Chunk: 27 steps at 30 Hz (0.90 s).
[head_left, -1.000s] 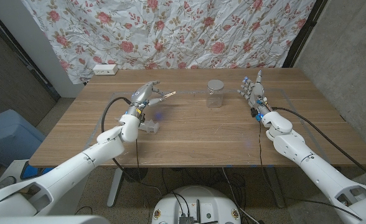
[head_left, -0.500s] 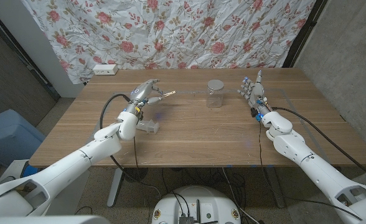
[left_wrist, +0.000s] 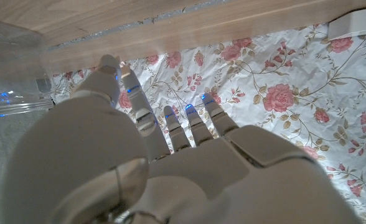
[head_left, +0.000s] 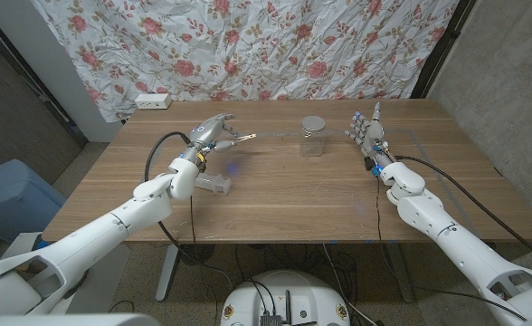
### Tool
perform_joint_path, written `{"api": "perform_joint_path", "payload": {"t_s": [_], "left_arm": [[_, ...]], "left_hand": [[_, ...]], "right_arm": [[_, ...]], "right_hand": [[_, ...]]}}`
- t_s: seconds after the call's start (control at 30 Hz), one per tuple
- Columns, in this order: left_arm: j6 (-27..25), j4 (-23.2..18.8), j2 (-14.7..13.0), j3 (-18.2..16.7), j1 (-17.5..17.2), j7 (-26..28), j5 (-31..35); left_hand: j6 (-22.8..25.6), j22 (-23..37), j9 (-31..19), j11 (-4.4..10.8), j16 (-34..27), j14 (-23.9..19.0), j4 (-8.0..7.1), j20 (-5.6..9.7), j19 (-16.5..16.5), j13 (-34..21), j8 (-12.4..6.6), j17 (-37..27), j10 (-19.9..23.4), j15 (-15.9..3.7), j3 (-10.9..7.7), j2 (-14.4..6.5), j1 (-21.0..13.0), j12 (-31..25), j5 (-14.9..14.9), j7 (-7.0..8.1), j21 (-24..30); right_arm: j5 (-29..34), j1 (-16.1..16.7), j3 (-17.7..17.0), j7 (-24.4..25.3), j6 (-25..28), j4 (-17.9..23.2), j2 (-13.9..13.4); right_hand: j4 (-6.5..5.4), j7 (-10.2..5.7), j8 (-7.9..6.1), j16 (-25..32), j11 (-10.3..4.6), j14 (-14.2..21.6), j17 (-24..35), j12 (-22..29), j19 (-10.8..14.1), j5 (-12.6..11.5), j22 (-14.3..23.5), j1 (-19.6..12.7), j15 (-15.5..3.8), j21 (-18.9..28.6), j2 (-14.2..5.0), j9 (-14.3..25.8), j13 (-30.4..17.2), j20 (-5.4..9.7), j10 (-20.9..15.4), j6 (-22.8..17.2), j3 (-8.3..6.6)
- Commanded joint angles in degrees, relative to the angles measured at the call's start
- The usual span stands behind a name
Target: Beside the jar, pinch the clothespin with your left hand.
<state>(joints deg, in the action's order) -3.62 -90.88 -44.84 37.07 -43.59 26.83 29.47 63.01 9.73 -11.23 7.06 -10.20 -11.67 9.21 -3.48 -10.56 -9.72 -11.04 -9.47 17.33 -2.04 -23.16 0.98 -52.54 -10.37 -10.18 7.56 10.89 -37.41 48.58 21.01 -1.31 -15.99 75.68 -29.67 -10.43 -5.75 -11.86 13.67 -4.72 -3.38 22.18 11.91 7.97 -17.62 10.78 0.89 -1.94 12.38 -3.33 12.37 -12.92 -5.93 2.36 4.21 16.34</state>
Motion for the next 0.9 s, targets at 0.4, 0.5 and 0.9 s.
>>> {"api": "perform_joint_path", "payload": {"t_s": [0.4, 0.5, 0.9], "left_arm": [[-6.9, -4.1, -3.2, 1.7, 1.1, -9.3, 9.3], [-7.4, -4.2, -3.2, 1.7, 0.9, -9.7, 9.6], [-7.0, -3.2, -3.4, 2.6, 0.5, -10.3, 11.1]], "left_hand": [[-1.5, 0.1, -0.4, -0.25, 0.2, 0.9, 0.05, -0.07, 0.7, -0.2, 0.03, -0.1, -1.4, 0.36, 0.24, -0.7, 0.3, 0.1, -0.5, 0.14, -0.2], [-1.7, 0.1, -0.4, -0.21, 0.2, 1.0, 0.06, -0.07, 0.7, -0.2, 0.04, -0.1, -1.5, 0.3, 0.26, -0.7, 0.3, 0.1, -0.5, 0.19, -0.2], [-1.8, 0.1, -0.4, -0.32, 0.1, 0.8, 0.13, -0.2, 0.6, -0.2, -0.1, -0.1, -1.5, 0.16, 0.37, -0.8, 0.4, 0.0, -0.5, 0.27, -0.1]], "right_arm": [[0.0, 0.0, 0.0, 0.0, 0.0, 0.0, 0.0], [0.0, 0.0, 0.0, 0.0, 0.0, 0.0, 0.0], [0.0, 0.0, 0.0, 0.0, 0.0, 0.0, 0.0]], "right_hand": [[0.02, -0.42, -0.33, 0.3, -0.44, -0.6, 0.2, 0.4, 0.4, -0.3, 0.3, 0.1, -1.98, 0.2, -4.06, 0.1, -0.1, -0.06, -0.1, 0.1, 0.28], [0.02, -0.47, -0.34, 0.4, -0.4, -0.5, 0.2, 0.4, 0.4, -0.3, 0.3, 0.1, -1.95, 0.3, -4.06, 0.1, -0.1, -0.07, -0.1, 0.1, 0.28], [0.02, -0.46, -0.32, 0.3, -0.5, -0.6, 0.2, 0.4, 0.3, -0.3, 0.3, 0.1, -1.97, 0.2, -4.04, 0.1, -0.1, -0.08, 0.0, 0.2, 0.29]]}}
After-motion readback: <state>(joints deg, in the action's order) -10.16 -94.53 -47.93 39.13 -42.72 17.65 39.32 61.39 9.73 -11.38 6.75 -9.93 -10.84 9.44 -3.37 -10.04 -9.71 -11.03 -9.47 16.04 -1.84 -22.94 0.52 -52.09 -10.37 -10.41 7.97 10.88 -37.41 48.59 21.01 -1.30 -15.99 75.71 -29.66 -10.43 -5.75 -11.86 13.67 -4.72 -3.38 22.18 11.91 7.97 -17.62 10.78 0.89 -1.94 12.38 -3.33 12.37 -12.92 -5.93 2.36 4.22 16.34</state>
